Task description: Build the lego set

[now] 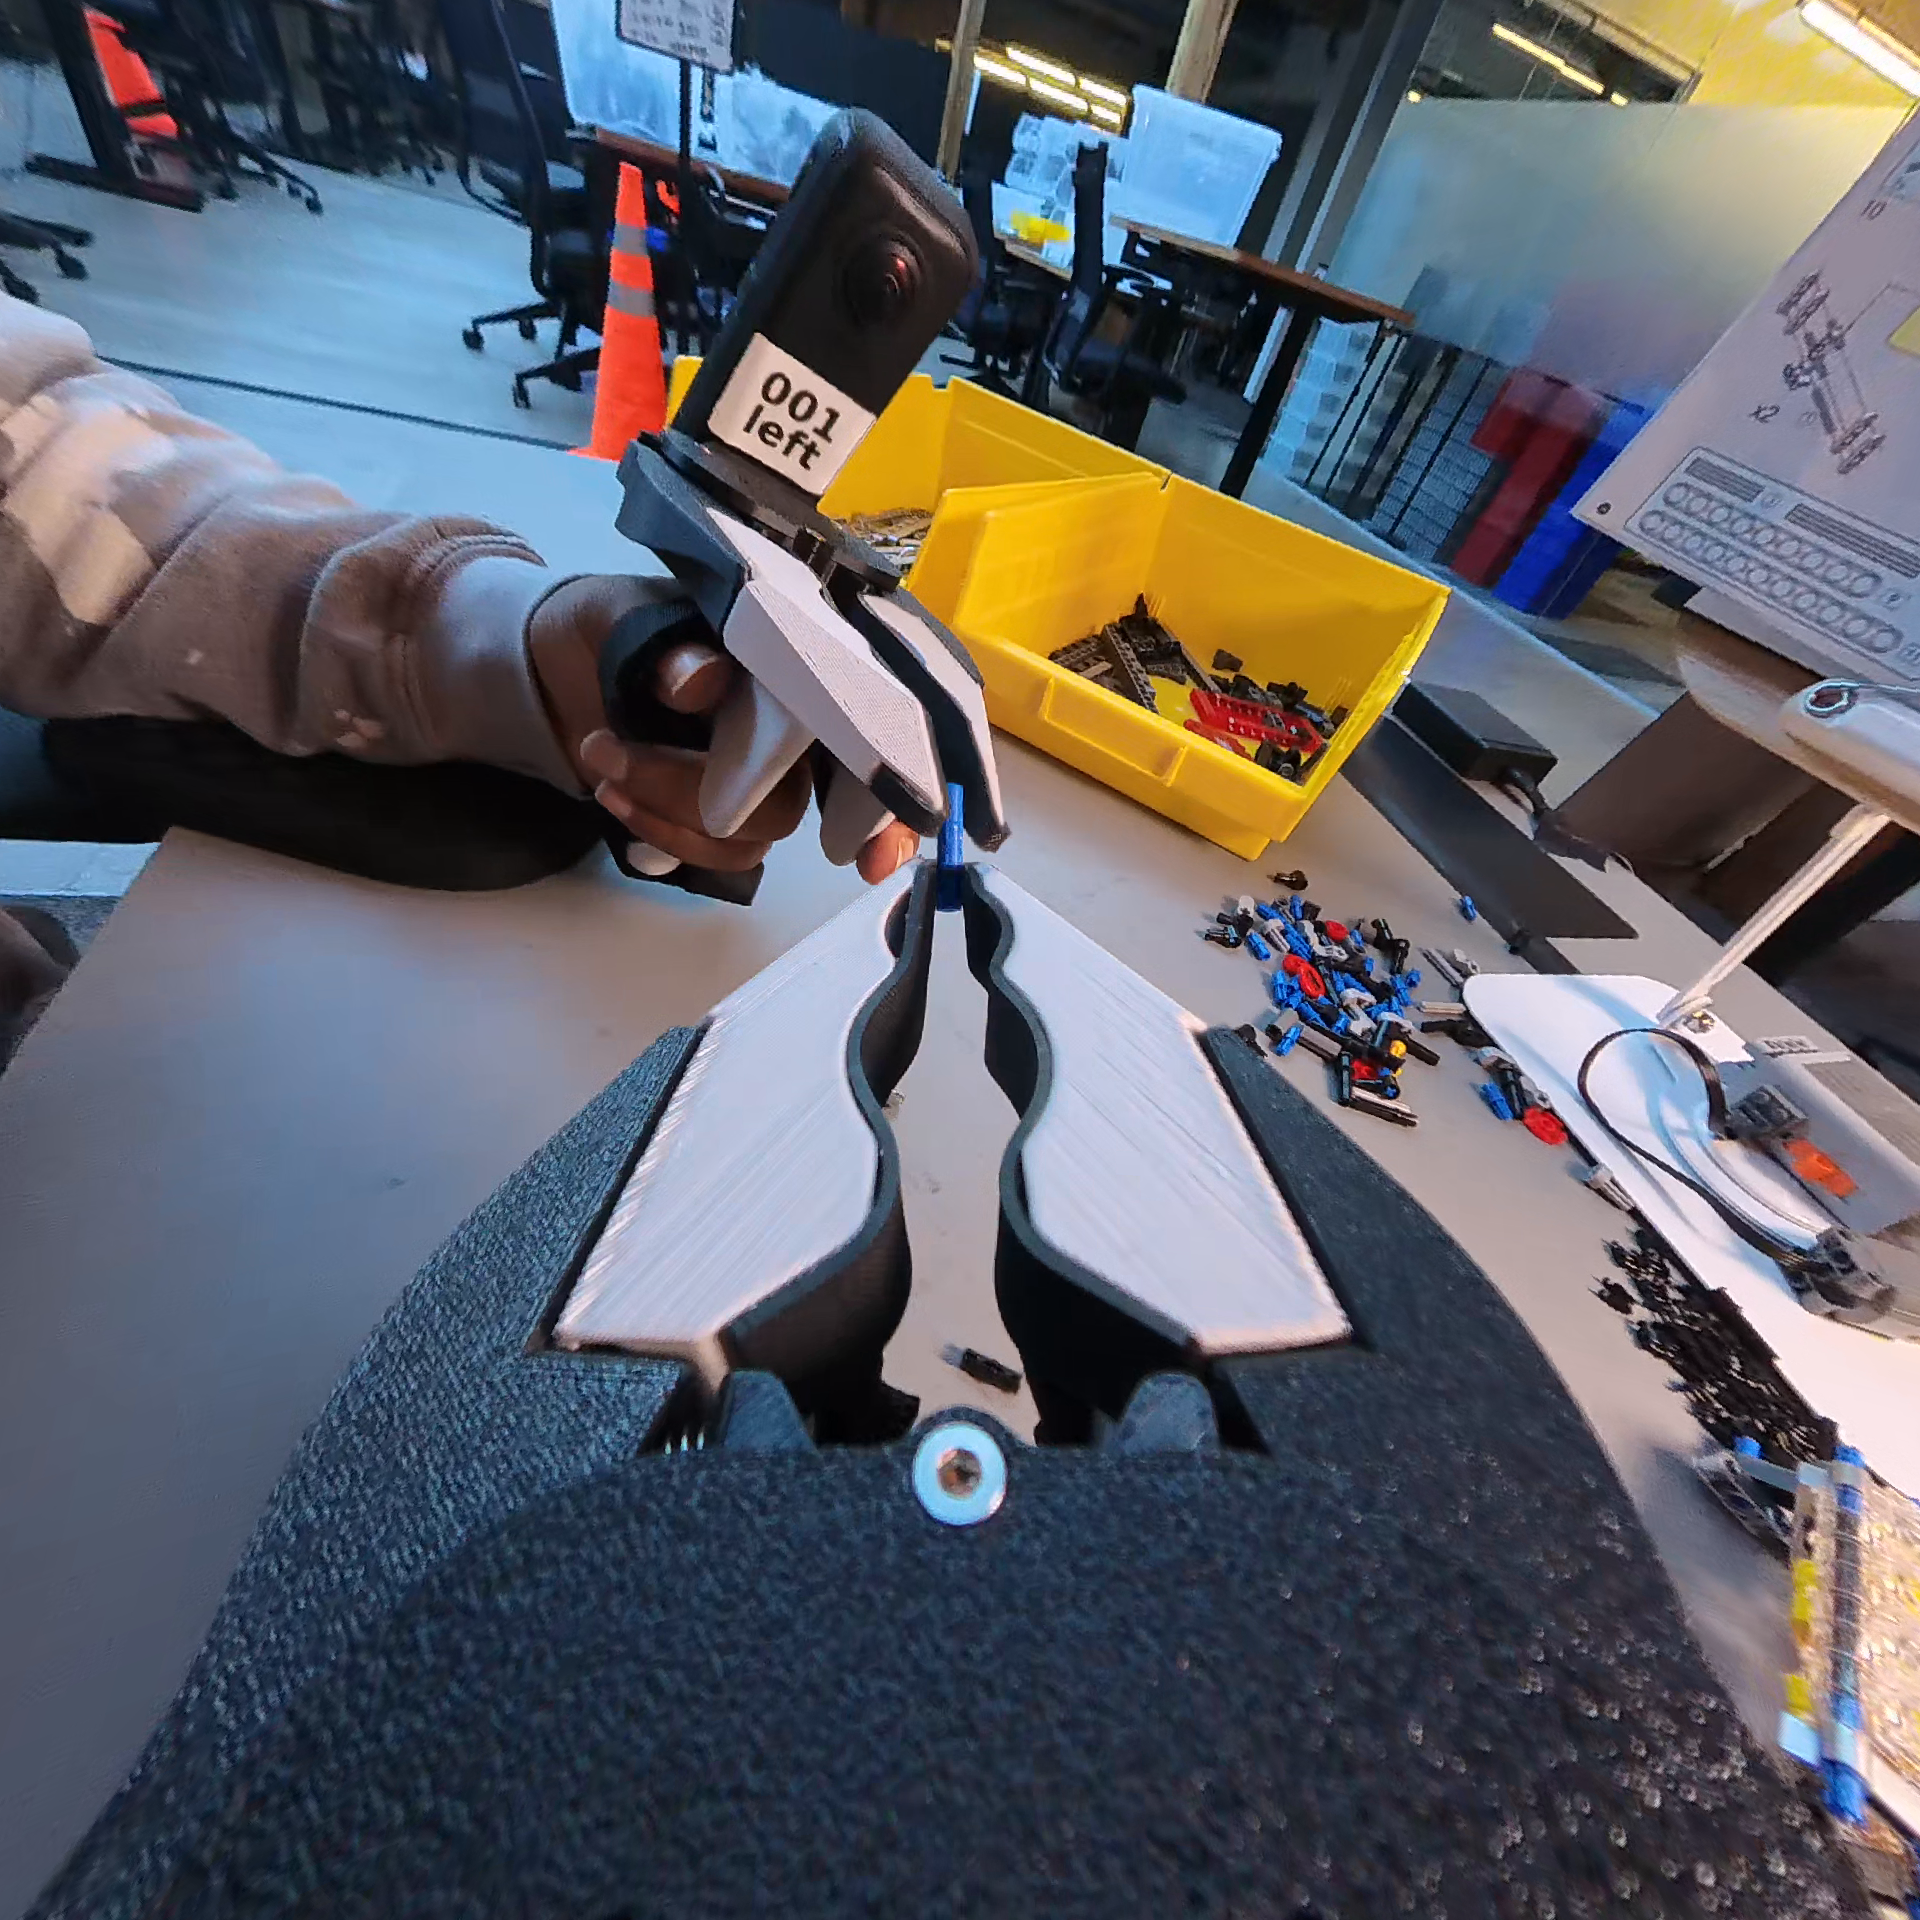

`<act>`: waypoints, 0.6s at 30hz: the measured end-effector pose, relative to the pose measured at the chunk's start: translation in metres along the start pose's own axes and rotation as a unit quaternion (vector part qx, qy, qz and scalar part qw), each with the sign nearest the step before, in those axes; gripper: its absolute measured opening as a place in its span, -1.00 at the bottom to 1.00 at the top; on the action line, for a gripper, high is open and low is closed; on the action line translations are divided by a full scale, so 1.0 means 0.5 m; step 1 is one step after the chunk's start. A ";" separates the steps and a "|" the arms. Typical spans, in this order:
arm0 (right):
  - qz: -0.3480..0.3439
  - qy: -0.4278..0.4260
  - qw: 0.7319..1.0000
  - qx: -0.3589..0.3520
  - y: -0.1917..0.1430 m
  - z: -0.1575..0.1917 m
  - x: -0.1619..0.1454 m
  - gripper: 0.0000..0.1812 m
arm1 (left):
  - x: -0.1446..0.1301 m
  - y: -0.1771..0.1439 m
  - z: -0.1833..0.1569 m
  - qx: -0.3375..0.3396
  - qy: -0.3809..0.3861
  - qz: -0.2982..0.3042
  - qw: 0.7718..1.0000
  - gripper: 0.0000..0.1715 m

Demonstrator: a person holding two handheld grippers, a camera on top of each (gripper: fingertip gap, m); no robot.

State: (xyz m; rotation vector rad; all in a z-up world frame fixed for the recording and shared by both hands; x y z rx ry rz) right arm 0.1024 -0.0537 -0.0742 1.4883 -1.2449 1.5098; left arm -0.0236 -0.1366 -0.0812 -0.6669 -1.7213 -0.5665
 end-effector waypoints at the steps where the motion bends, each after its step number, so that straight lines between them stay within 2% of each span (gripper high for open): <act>1: -0.001 -0.002 1.000 -0.001 0.000 0.001 0.000 -0.95 | 0.000 0.001 -0.002 0.000 0.003 -0.001 1.000 -0.95; 18: 0.024 -0.006 1.000 -0.016 0.010 -0.001 -0.021 -0.95 | -0.012 0.007 0.009 0.013 0.004 0.020 1.000 -0.98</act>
Point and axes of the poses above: each gripper's, where its closed fingertips meet, y out along the fingers, x out of its top, z = x × y across the jaws, the point moved 8 cm from there along -y, back along the fingers, and after that the axes turned 8 degrees about y, right-handed, at the moved point
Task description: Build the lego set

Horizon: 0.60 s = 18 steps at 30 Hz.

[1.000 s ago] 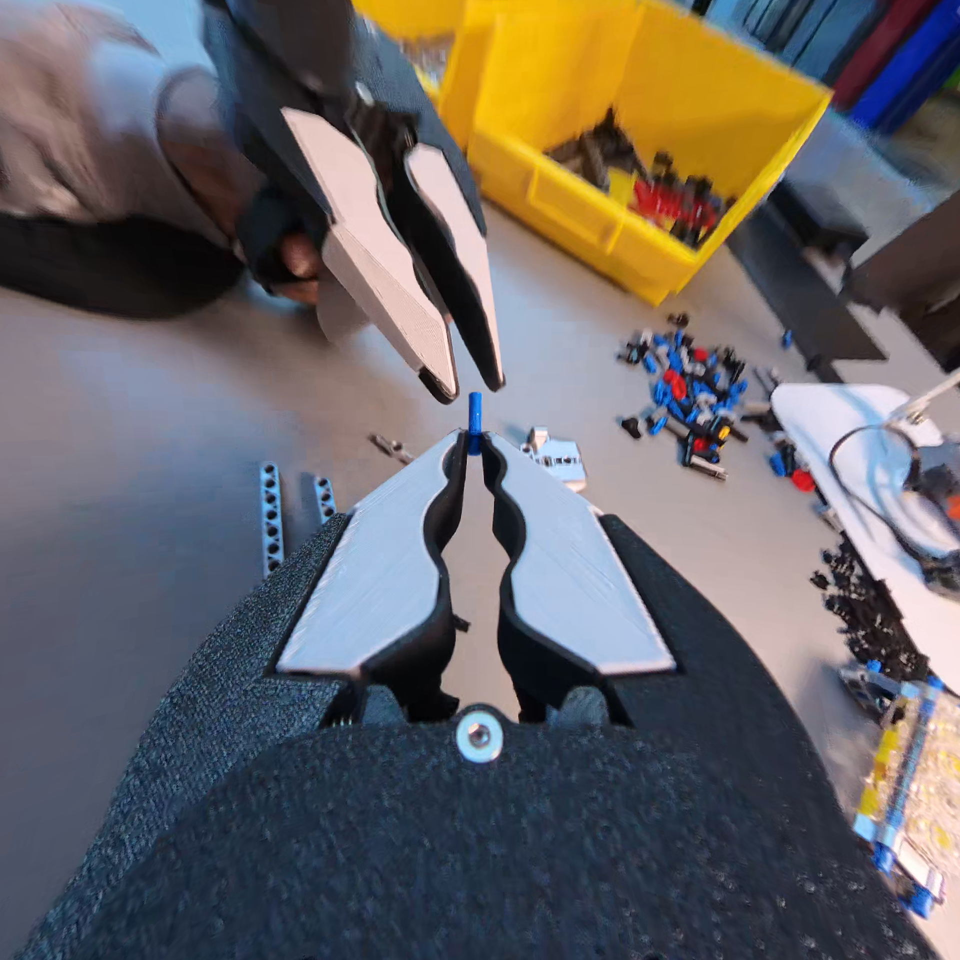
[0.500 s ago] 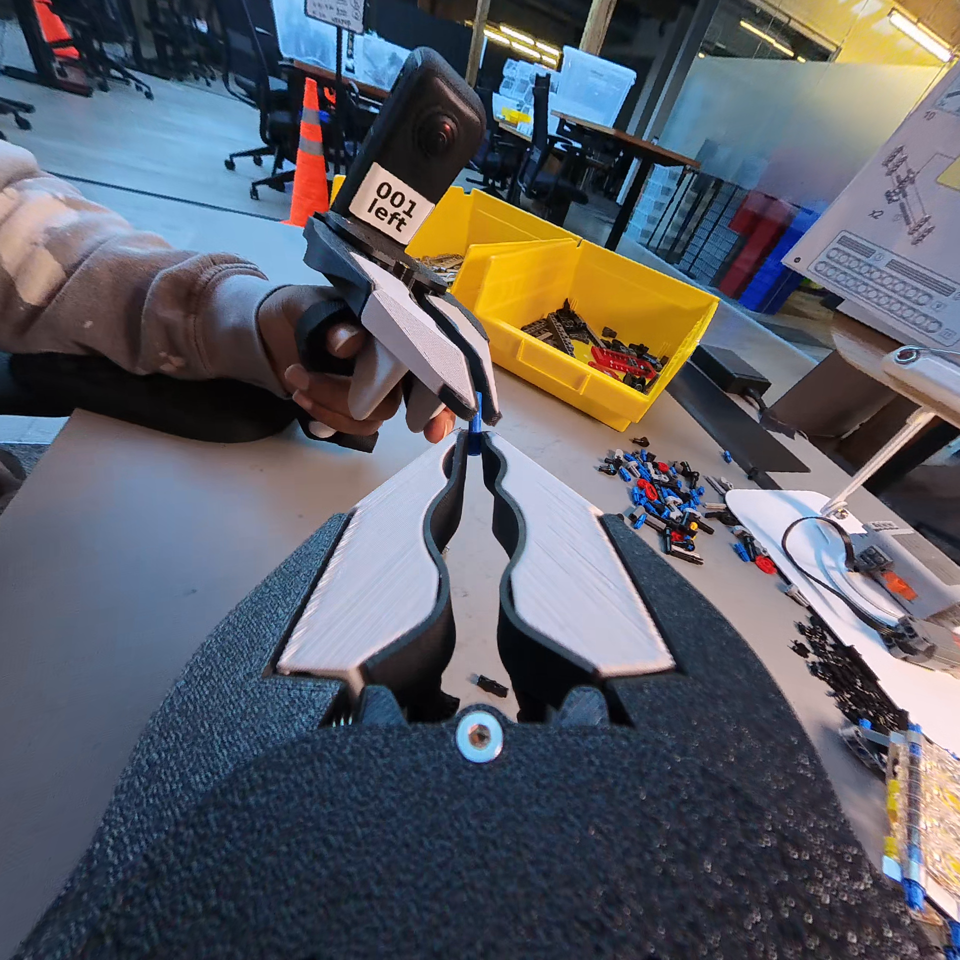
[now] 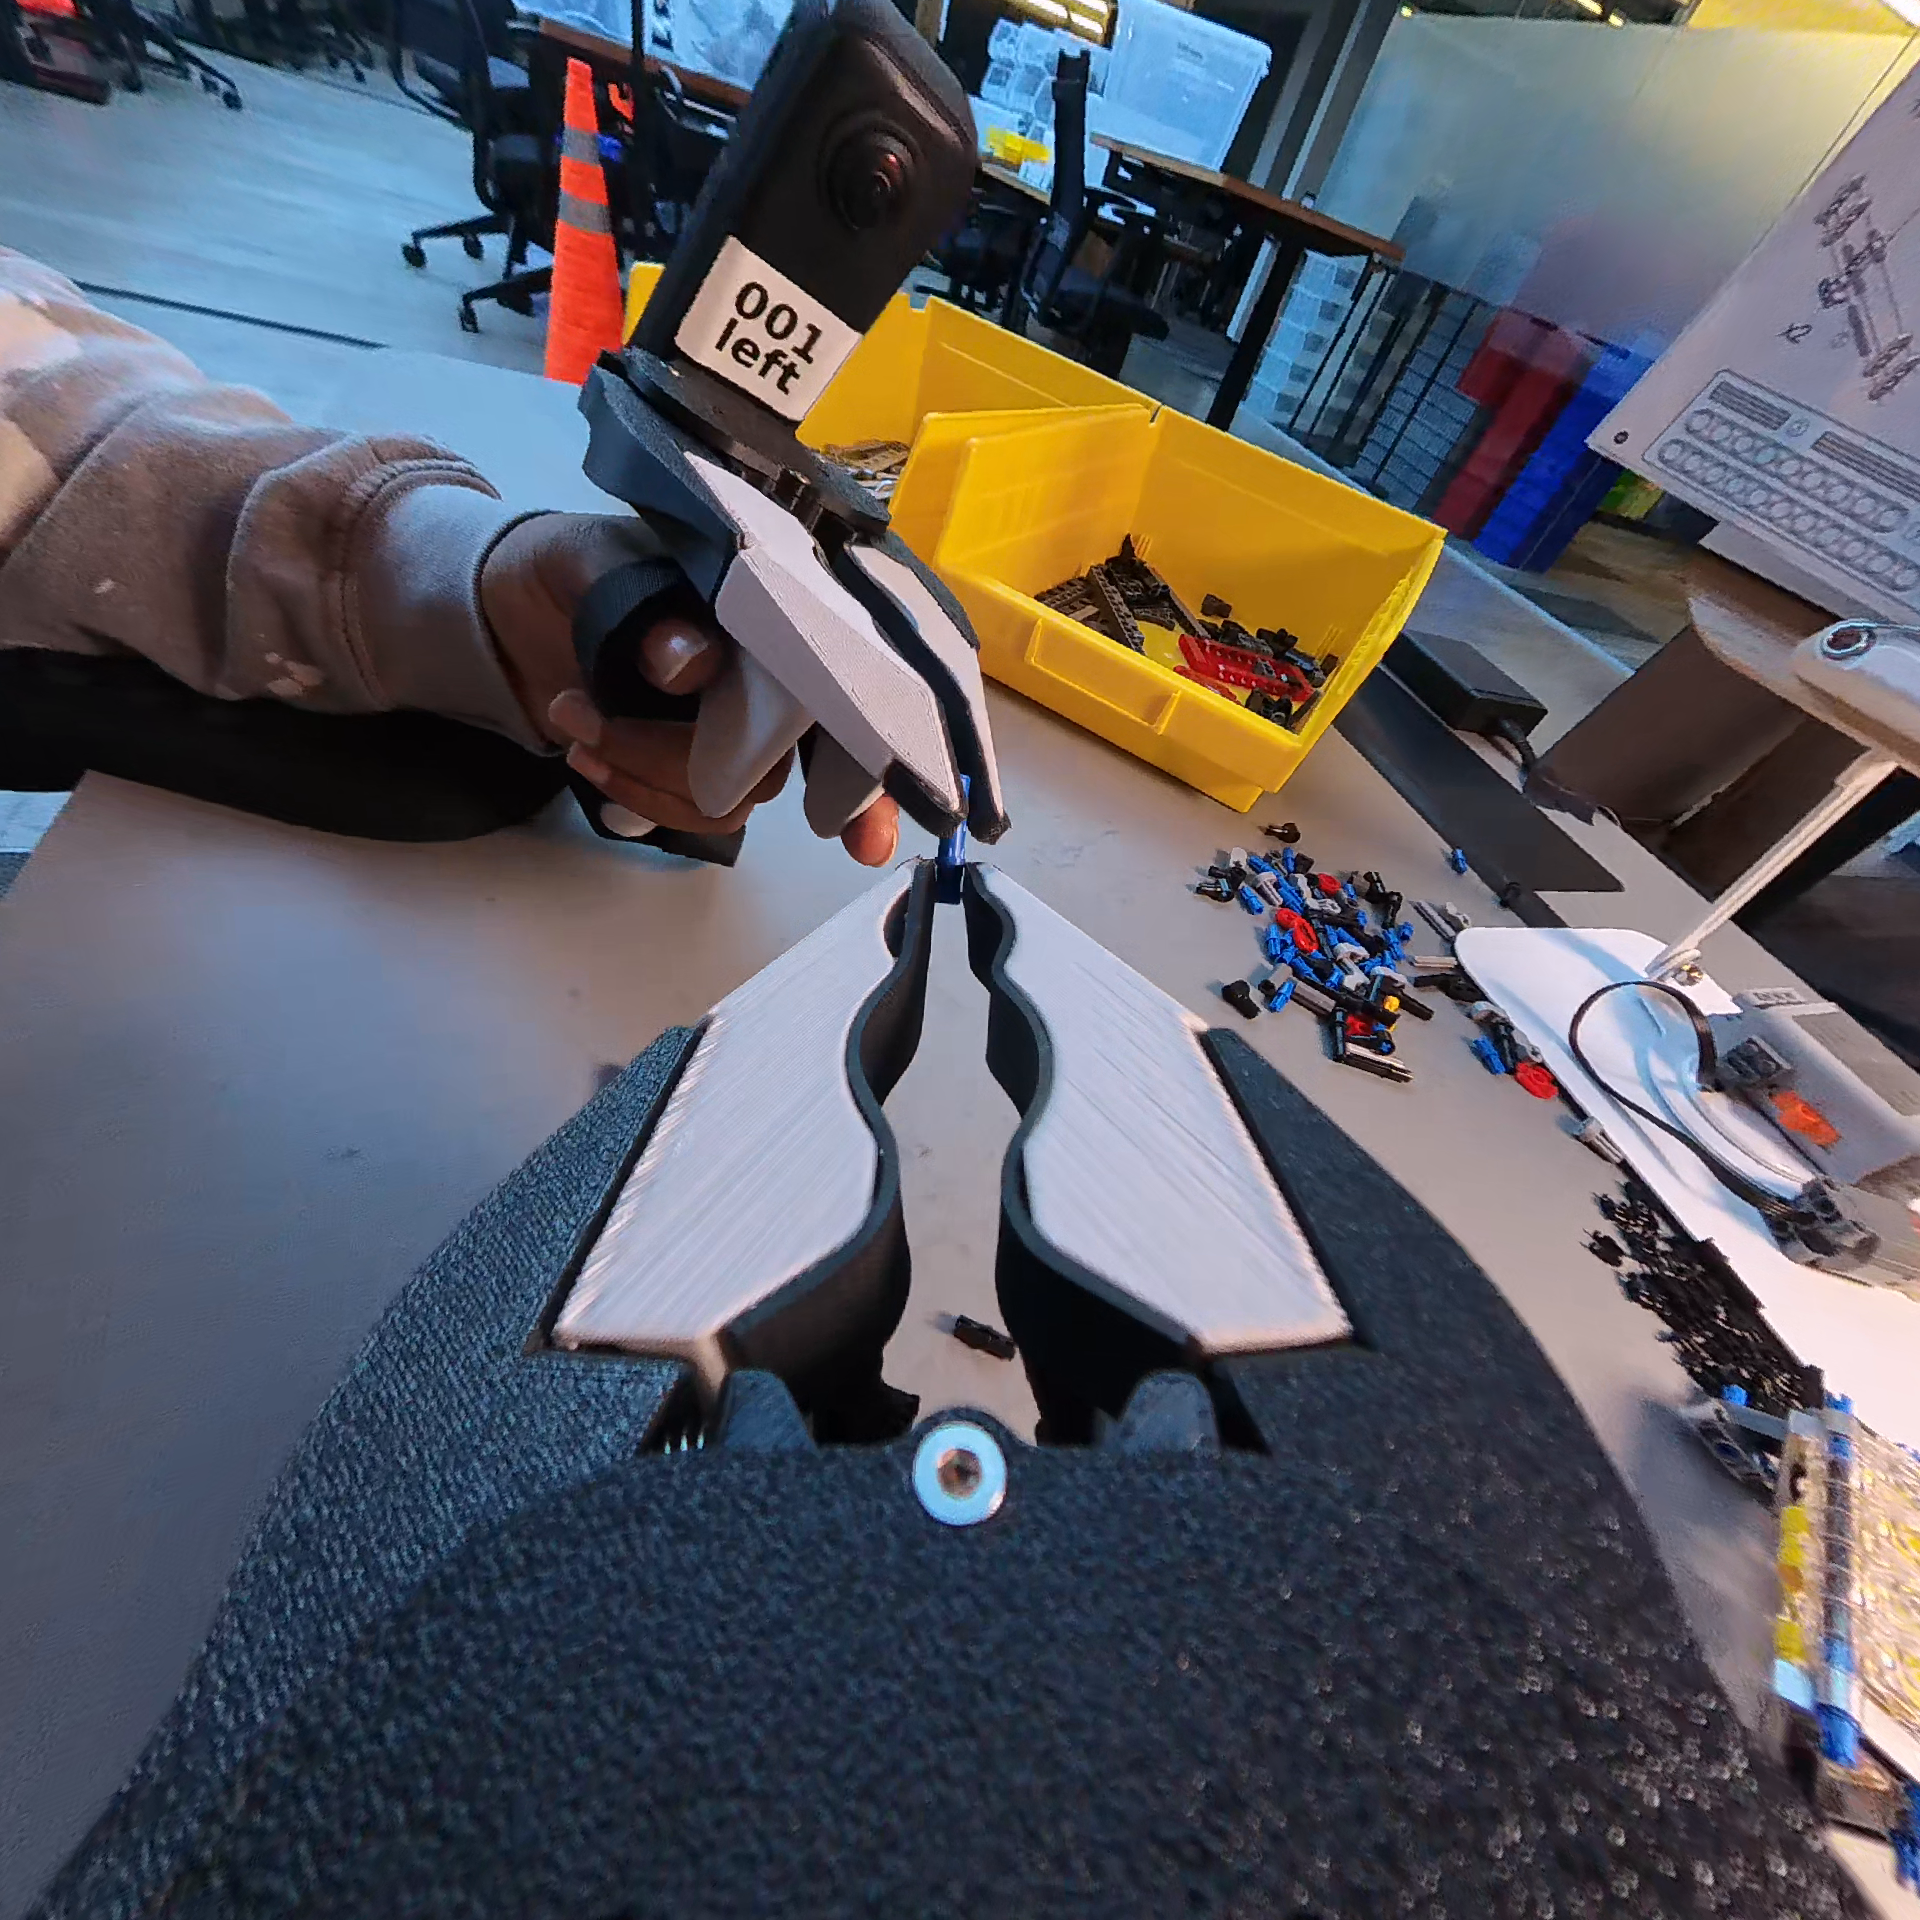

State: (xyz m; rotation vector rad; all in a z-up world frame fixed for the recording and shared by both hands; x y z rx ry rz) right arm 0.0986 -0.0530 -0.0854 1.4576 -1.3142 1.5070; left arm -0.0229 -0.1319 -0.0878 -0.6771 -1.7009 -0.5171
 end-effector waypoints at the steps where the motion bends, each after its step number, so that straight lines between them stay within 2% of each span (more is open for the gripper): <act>1: -0.004 0.008 1.000 0.004 0.000 0.000 0.000 -0.95 | 0.000 0.000 -0.001 -0.001 0.001 -0.002 1.000 -0.97; 10: -0.086 0.132 0.985 0.067 -0.011 -0.007 0.020 -0.95 | 0.024 -0.013 -0.014 -0.013 0.013 -0.054 0.998 -0.88; 18: -0.079 0.121 0.987 0.070 -0.004 0.005 0.020 -0.95 | 0.022 -0.006 -0.027 -0.019 0.036 -0.038 0.998 -0.95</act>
Point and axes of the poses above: each gripper's, where its closed fingertips meet, y out along the fingers, x out of its top, z = x × y across the jaws, the point moved 8 cm from there along -y, back along the fingers, and after that the axes turned 8 degrees about y, right-handed, at the moved point
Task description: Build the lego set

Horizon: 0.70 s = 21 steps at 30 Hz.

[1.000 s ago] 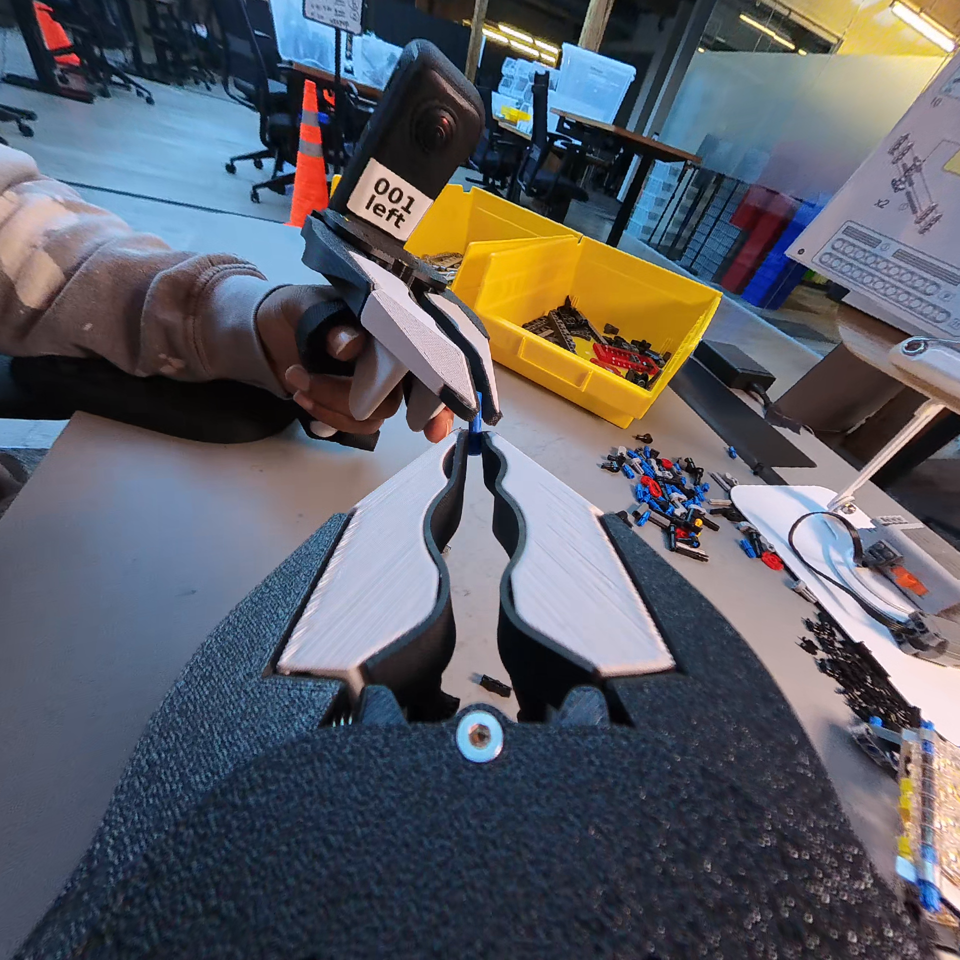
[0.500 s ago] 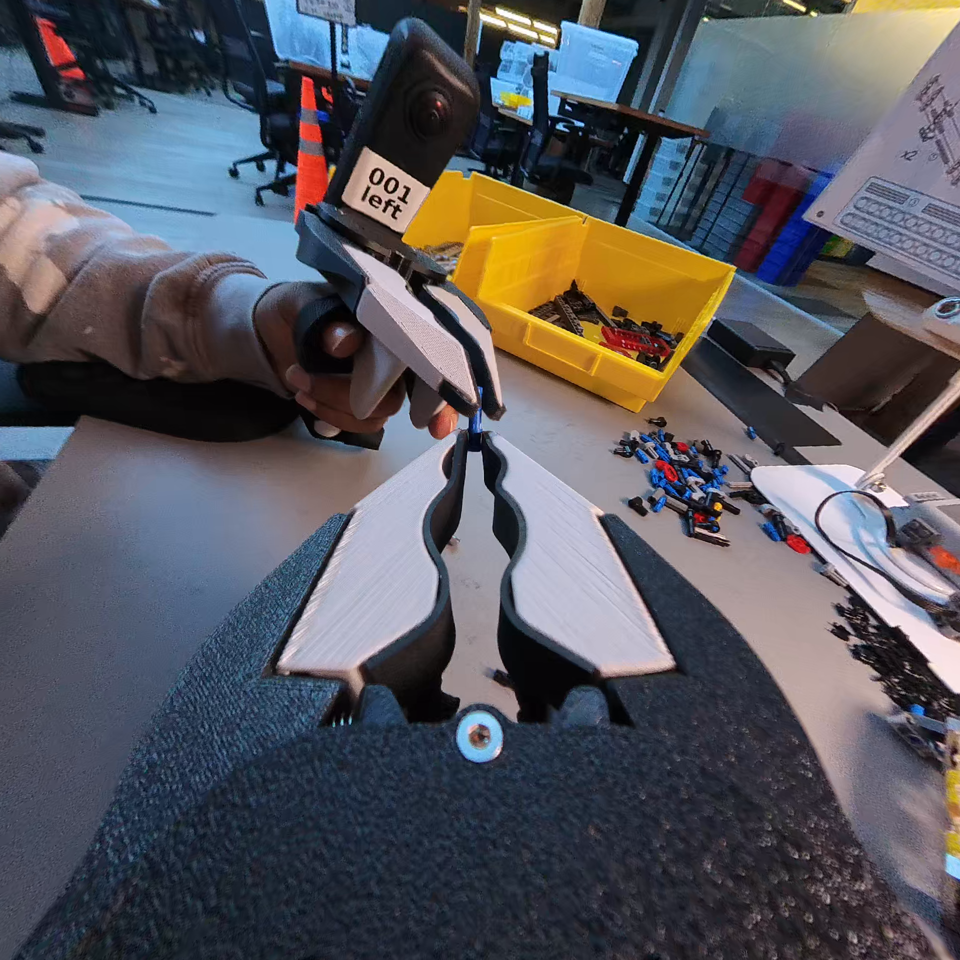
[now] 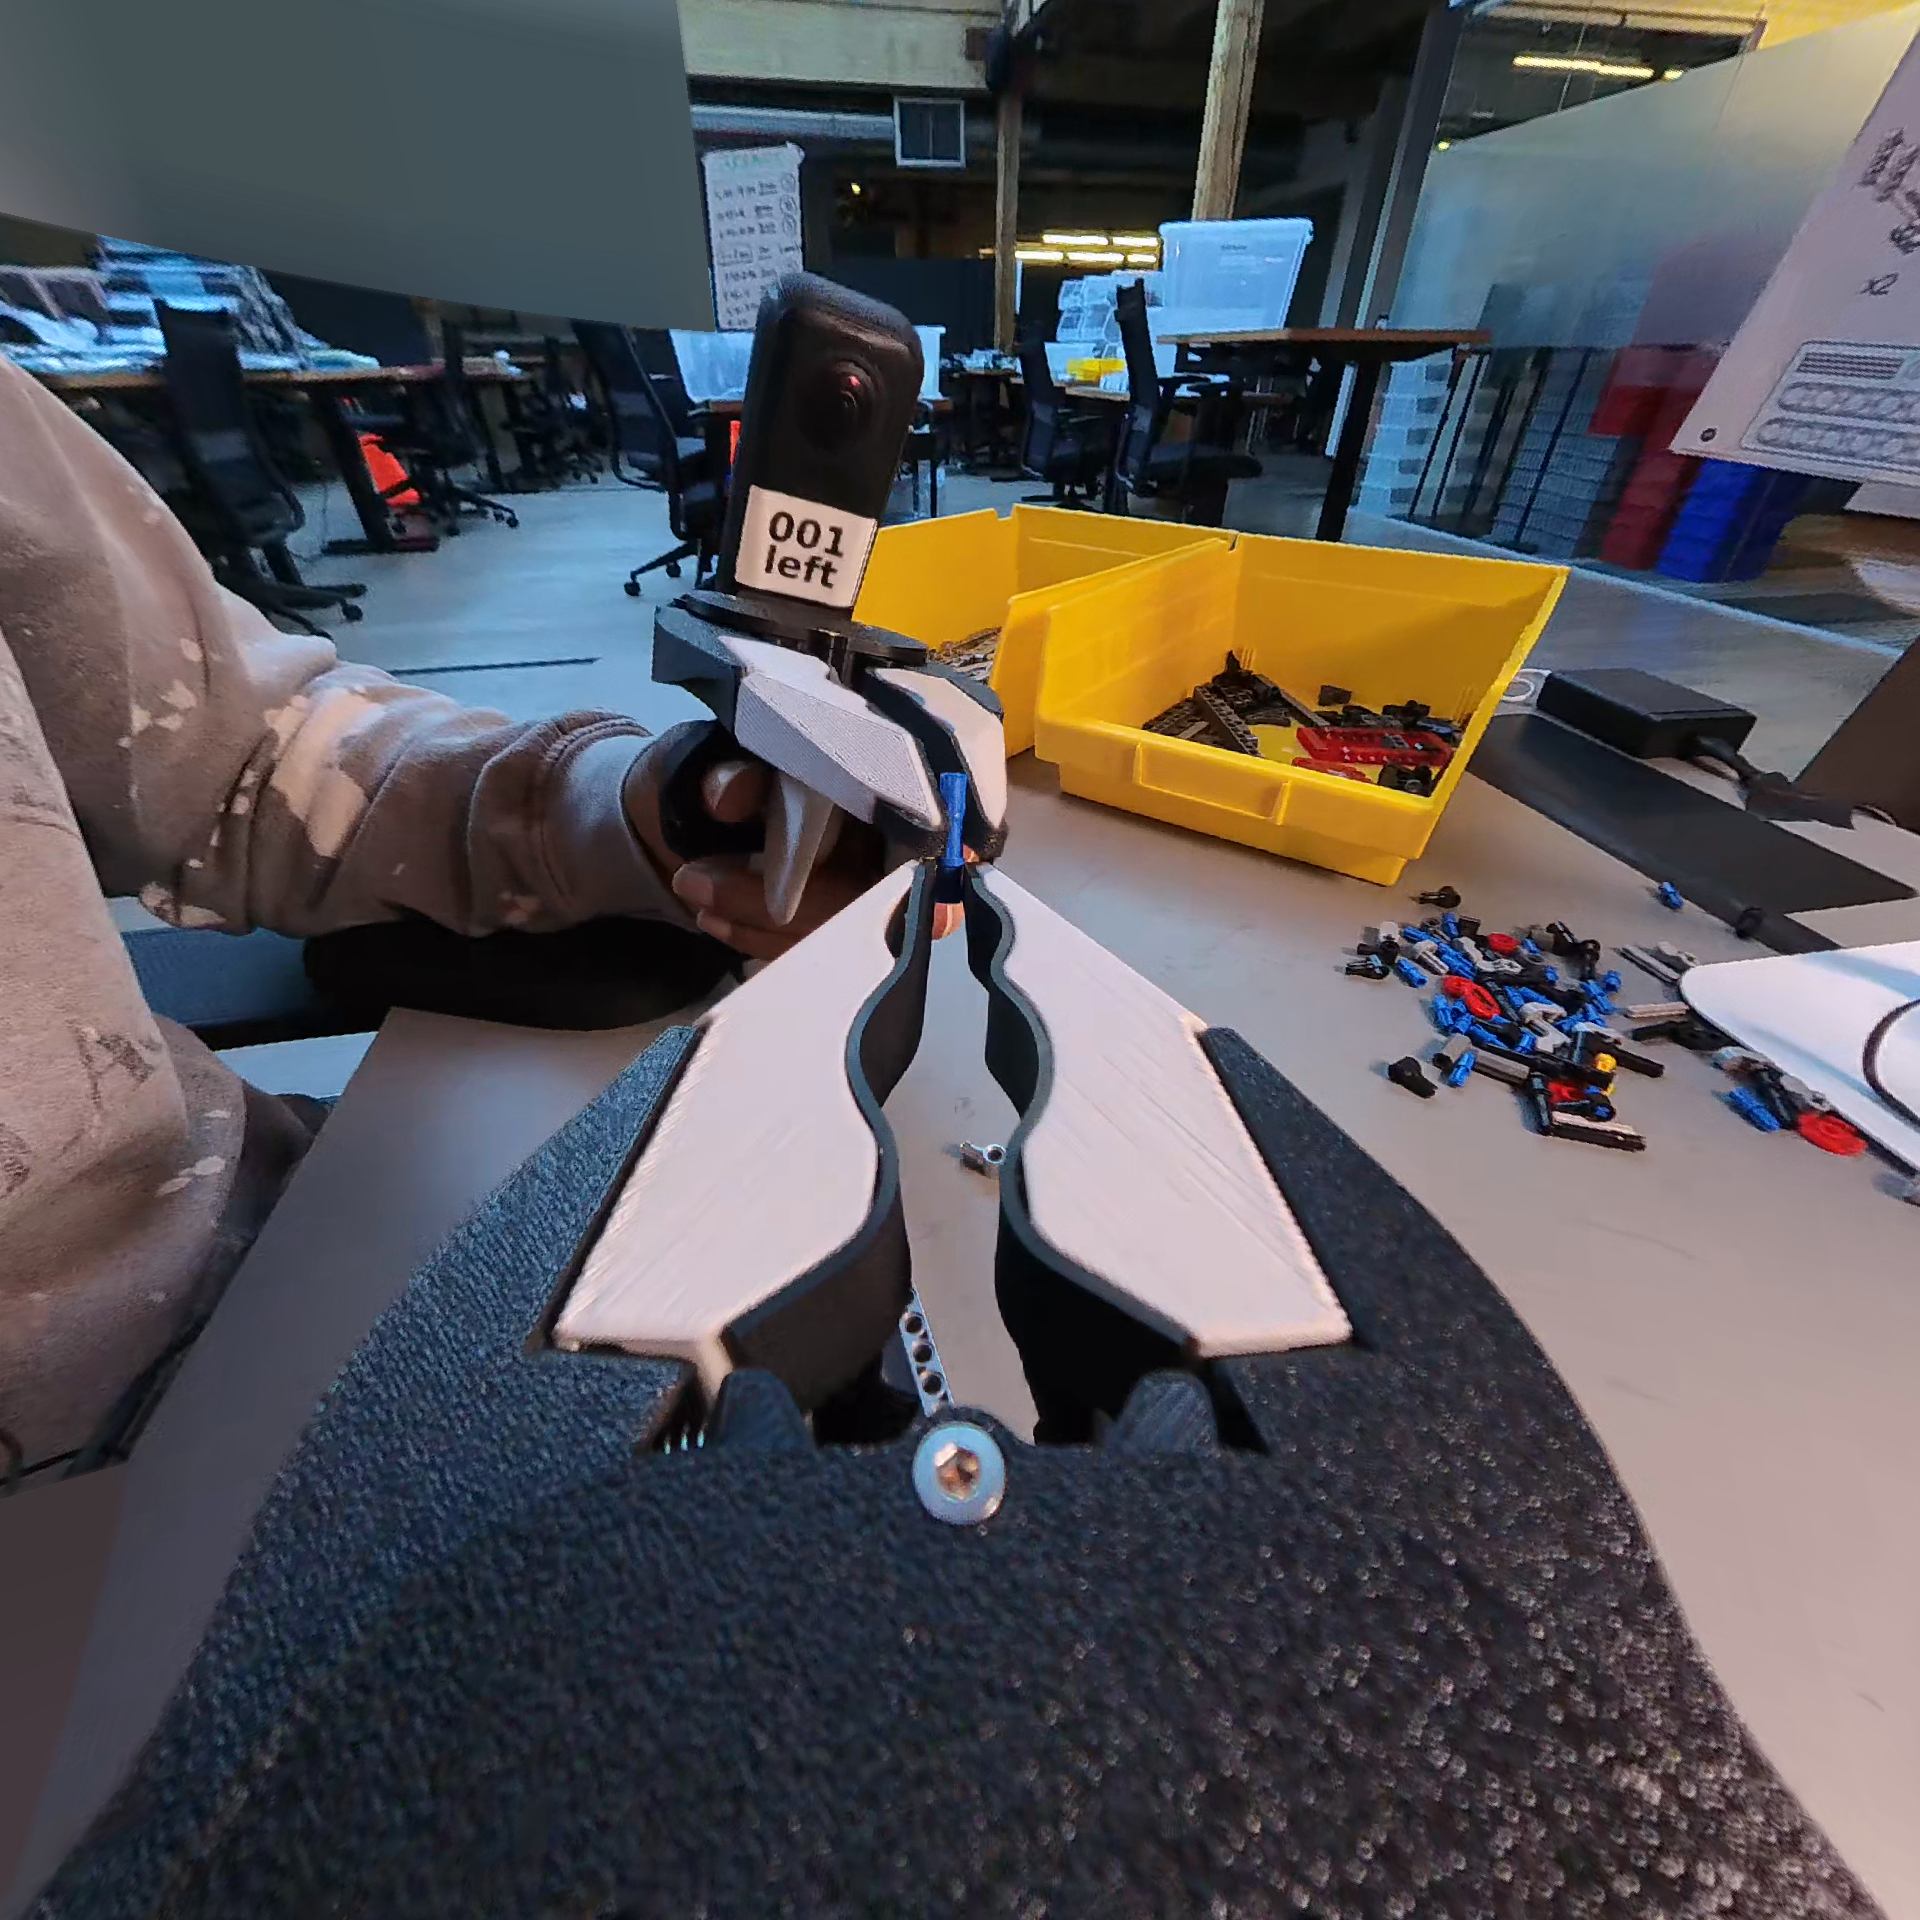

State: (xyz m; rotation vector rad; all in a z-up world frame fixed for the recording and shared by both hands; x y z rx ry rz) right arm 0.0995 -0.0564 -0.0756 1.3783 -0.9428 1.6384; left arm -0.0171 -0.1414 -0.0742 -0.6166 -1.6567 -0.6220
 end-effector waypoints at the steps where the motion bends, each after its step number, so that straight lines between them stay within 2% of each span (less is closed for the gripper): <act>1: 0.003 -0.001 1.000 -0.003 0.000 -0.001 -0.001 -0.95 | -0.001 0.000 0.000 0.005 0.007 0.006 1.000 -0.98; 4: 0.025 0.006 0.999 -0.019 0.000 -0.011 -0.008 -0.95 | -0.005 0.002 0.003 0.044 0.056 0.040 0.997 -0.99; 7: 0.045 0.027 0.998 -0.023 -0.008 -0.025 -0.011 -0.82 | -0.017 0.005 0.009 0.113 0.155 0.106 0.976 -0.98; 11: 0.069 0.077 0.994 -0.033 -0.008 -0.036 -0.014 -0.79 | -0.046 0.016 0.011 0.179 0.274 0.194 0.925 -0.98; 15: 0.111 0.133 0.983 -0.066 0.012 -0.045 -0.045 -0.79 | -0.080 0.029 0.012 0.204 0.361 0.265 0.870 -0.98; 18: 0.117 0.186 0.973 -0.073 0.019 -0.053 -0.059 -0.80 | -0.096 0.034 0.010 0.216 0.423 0.300 0.827 -0.98; 21: 0.131 0.192 0.969 -0.082 0.028 -0.050 -0.070 -0.82 | -0.106 0.041 0.006 0.223 0.465 0.324 0.793 -0.97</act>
Point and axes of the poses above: each gripper's, where its closed fingertips meet, y out along the fingers, x out of its top, z = x × y across the jaws, the point moved 8 cm from there along -y, back along the fingers, and after that the axes turned 8 degrees about y, right-handed, at the moved point
